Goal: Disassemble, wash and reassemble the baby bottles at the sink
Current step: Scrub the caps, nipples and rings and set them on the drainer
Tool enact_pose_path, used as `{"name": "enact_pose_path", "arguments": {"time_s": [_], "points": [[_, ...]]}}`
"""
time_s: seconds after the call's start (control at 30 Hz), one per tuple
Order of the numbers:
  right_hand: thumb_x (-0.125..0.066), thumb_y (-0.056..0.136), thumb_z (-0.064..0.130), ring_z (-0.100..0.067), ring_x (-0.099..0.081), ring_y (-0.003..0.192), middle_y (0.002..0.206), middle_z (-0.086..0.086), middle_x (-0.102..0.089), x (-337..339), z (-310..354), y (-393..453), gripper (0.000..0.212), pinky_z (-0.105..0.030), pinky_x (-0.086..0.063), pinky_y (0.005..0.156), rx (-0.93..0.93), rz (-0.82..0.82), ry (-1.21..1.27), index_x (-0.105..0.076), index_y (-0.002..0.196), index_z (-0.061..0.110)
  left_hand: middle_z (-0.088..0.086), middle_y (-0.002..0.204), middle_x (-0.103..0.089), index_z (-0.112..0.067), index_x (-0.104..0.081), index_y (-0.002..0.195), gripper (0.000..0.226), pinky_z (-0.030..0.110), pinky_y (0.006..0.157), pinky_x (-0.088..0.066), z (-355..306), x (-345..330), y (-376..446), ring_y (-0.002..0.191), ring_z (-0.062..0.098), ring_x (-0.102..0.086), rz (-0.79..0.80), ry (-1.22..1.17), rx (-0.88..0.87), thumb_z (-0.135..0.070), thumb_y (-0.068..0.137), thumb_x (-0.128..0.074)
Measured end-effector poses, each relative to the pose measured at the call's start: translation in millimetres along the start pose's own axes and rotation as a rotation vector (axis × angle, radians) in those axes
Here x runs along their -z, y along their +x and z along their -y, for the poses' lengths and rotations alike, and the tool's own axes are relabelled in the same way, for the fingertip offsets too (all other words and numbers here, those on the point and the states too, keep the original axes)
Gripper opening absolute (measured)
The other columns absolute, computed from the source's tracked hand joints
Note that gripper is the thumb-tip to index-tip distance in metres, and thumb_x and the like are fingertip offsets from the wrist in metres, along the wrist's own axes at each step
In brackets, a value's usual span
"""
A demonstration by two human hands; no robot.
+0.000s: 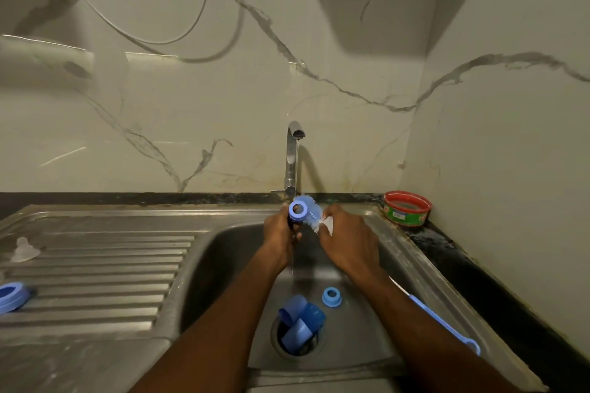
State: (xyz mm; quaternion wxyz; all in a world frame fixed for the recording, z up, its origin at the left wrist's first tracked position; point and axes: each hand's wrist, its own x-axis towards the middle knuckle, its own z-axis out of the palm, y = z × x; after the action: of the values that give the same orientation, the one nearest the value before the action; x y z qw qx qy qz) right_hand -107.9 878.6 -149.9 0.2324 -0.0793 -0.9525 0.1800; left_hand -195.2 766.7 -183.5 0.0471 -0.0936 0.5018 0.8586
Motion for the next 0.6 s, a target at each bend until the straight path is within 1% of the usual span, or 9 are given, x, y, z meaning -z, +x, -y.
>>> {"name": "enact_pose_path", "arguments": {"time_s": [0.13,0.17,0.23,0.3,0.33,0.4,0.47,0.53,0.6], "points": [[-0.058,0.099,0.040,-0.019,-0.064,0.101,0.117,0.000,-0.067,3.1,-1.4,2.8,0.032,-0.028,-0.038,0.070,-0.002,-0.050,-0.031,-0.053,0.127,0.027,0.009,0.079,-0.067,-0.009,-0.072,0.094,0.023,0.026,0.058,-0.044,-0.2,4.5,-2.2,0.064,0.015,-0.056,-0.075,0.129,-0.122,-0.028,0.100,-0.059],[-0.058,0.098,0.041,-0.019,-0.065,0.099,0.115,0.000,-0.068,2.4,-1.4,5.1,0.031,-0.028,-0.039,0.070,0.013,-0.059,-0.024,-0.053,0.125,0.027,0.008,0.084,-0.070,-0.010,-0.073,0.096,0.021,0.025,0.059,-0.044,0.4,5.6,-3.6,0.068,0.014,-0.059,-0.038,0.181,-0.156,-0.025,0.100,-0.059],[-0.060,0.097,0.042,-0.018,-0.065,0.097,0.115,0.000,-0.069,-1.3,-0.3,8.4,0.033,-0.027,-0.043,0.071,0.057,-0.025,-0.035,-0.053,0.125,0.026,0.003,0.095,-0.073,-0.015,-0.071,0.099,0.019,0.021,0.064,-0.047,5.5,9.0,-6.7,0.078,0.010,-0.066,0.128,0.388,-0.217,-0.024,0.103,-0.055],[-0.062,0.096,0.044,-0.017,-0.065,0.098,0.116,-0.001,-0.068,-2.2,1.9,9.3,0.039,-0.025,-0.044,0.072,0.065,-0.006,-0.038,-0.052,0.128,0.025,-0.004,0.092,-0.073,-0.016,-0.071,0.100,0.023,0.014,0.065,-0.049,10.7,12.1,-8.9,0.077,0.002,-0.068,0.299,0.542,-0.294,-0.024,0.106,-0.050],[-0.062,0.095,0.045,-0.017,-0.065,0.098,0.116,-0.001,-0.068,-0.8,1.6,8.8,0.040,-0.025,-0.043,0.072,0.058,-0.017,-0.037,-0.052,0.128,0.025,-0.006,0.090,-0.073,-0.015,-0.071,0.100,0.024,0.013,0.066,-0.050,11.2,12.5,-9.0,0.077,-0.001,-0.068,0.332,0.559,-0.340,-0.024,0.106,-0.050],[-0.060,0.097,0.045,-0.018,-0.065,0.097,0.114,-0.001,-0.068,2.3,-1.1,7.3,0.038,-0.027,-0.041,0.070,0.038,-0.056,-0.059,-0.052,0.128,0.026,-0.006,0.089,-0.075,-0.018,-0.073,0.097,0.021,0.019,0.073,-0.056,10.2,10.9,-5.5,0.084,0.004,-0.071,0.277,0.537,-0.437,-0.026,0.104,-0.055],[-0.058,0.098,0.044,-0.019,-0.065,0.097,0.114,-0.002,-0.068,3.3,-3.4,5.0,0.035,-0.028,-0.040,0.069,0.031,-0.054,-0.079,-0.052,0.127,0.026,-0.001,0.094,-0.075,-0.017,-0.073,0.097,0.019,0.027,0.078,-0.059,10.5,9.7,1.7,0.090,0.014,-0.071,0.129,0.504,-0.484,-0.029,0.102,-0.059],[-0.059,0.098,0.043,-0.020,-0.065,0.099,0.116,-0.002,-0.068,0.6,-2.5,2.4,0.036,-0.029,-0.043,0.070,0.061,-0.043,-0.073,-0.052,0.129,0.026,0.001,0.098,-0.074,-0.014,-0.072,0.101,0.019,0.022,0.073,-0.057,12.3,12.6,7.1,0.093,0.015,-0.071,0.052,0.485,-0.500,-0.029,0.101,-0.060],[-0.059,0.098,0.042,-0.020,-0.065,0.100,0.117,-0.002,-0.067,-2.3,0.4,1.4,0.038,-0.030,-0.047,0.073,0.086,-0.052,-0.076,-0.051,0.131,0.026,0.002,0.102,-0.073,-0.015,-0.070,0.103,0.019,0.020,0.069,-0.056,12.5,16.6,7.1,0.095,0.014,-0.070,0.075,0.489,-0.503,-0.029,0.102,-0.057]]}}
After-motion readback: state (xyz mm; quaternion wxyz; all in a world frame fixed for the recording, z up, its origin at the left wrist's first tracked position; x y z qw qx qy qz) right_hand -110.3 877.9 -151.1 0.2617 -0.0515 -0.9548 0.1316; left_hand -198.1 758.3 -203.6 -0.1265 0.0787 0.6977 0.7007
